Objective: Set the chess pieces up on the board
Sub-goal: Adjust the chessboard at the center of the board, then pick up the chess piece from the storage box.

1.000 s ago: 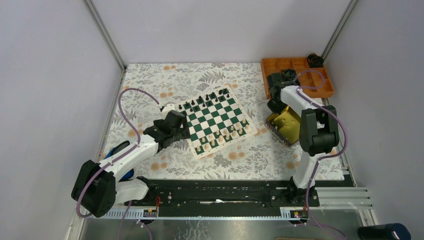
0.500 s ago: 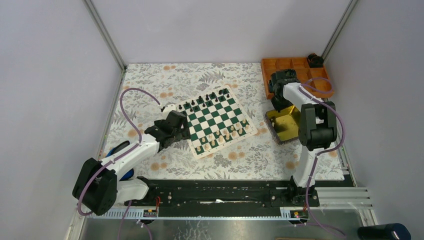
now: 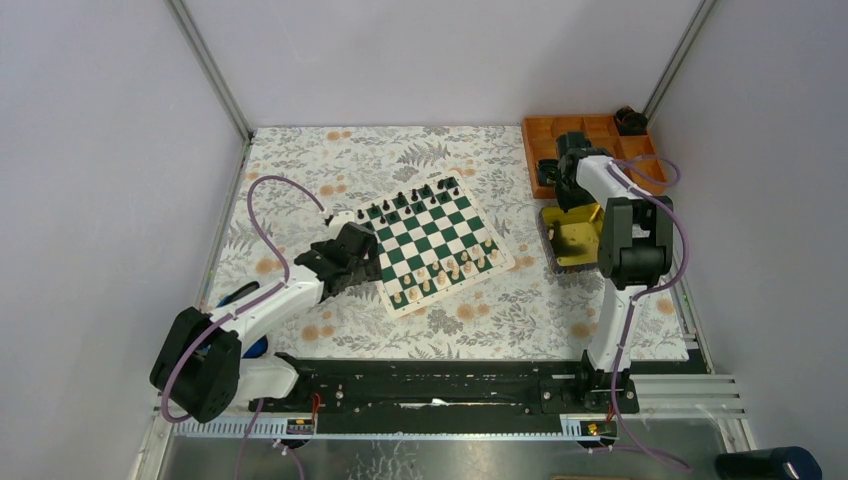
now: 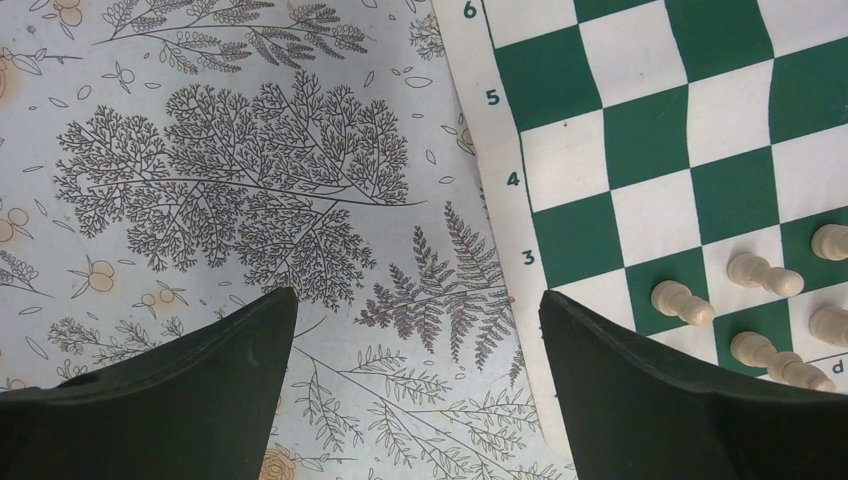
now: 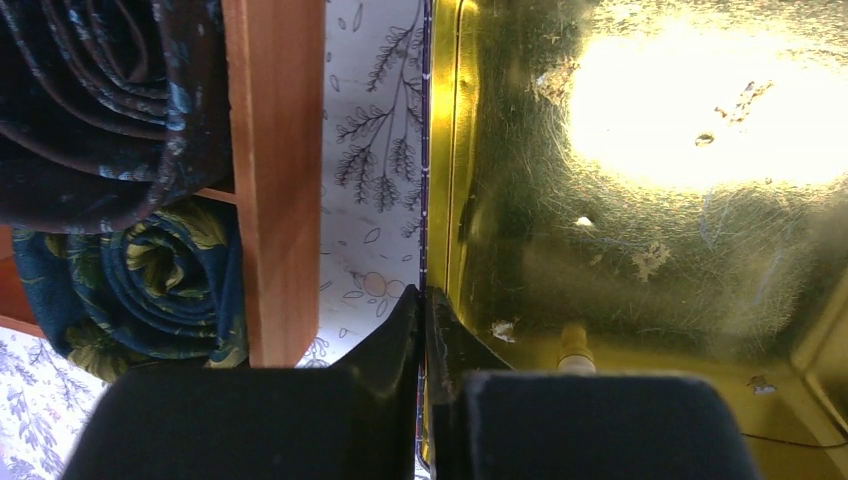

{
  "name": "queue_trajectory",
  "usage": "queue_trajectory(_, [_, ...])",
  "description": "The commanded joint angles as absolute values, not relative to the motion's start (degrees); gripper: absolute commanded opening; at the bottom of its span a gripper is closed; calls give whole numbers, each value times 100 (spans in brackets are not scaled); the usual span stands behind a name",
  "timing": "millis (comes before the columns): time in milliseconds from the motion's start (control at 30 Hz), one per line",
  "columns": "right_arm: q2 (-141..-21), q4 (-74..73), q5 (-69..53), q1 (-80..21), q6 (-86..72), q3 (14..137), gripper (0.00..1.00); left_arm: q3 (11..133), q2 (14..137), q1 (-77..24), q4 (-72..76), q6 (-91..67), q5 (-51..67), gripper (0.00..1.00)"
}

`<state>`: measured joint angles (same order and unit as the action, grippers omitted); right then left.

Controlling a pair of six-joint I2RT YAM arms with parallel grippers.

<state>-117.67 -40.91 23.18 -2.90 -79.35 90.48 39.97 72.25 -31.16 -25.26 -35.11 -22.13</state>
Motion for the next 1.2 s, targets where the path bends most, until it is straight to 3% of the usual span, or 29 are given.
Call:
queue_trajectory(0, [-11917,-4000,2393,-277,-7817,9355,7,4113,7258,-3164,-2338,-3418,-2398,99])
queue_trajectory(300, [-11590,-3538,2406,-290,-7188,9117,39,4130,7224,-3190,-2338,-3424,-2402,99])
queue_trajectory(433, [-11428,-3498,2430,-289,-7029,9088,44,4133,7191,-3214,-2322,-3424,-2387,99])
queue_trajectory(467, [-11395,-3505,2426,-290,-7004,9081,50,4131,7179,-3221,-2314,-3420,-2382,99])
queue_trajectory(1000, [-10551,-3494,2473,-629,-5481,8677,55,4131,6998,-3465,-2311,-3406,-2346,99])
queue_trajectory(1167, [-9997,-3305,2162,-656,-4799,7957,55,4122,6959,-3545,-2282,-3402,-2347,99])
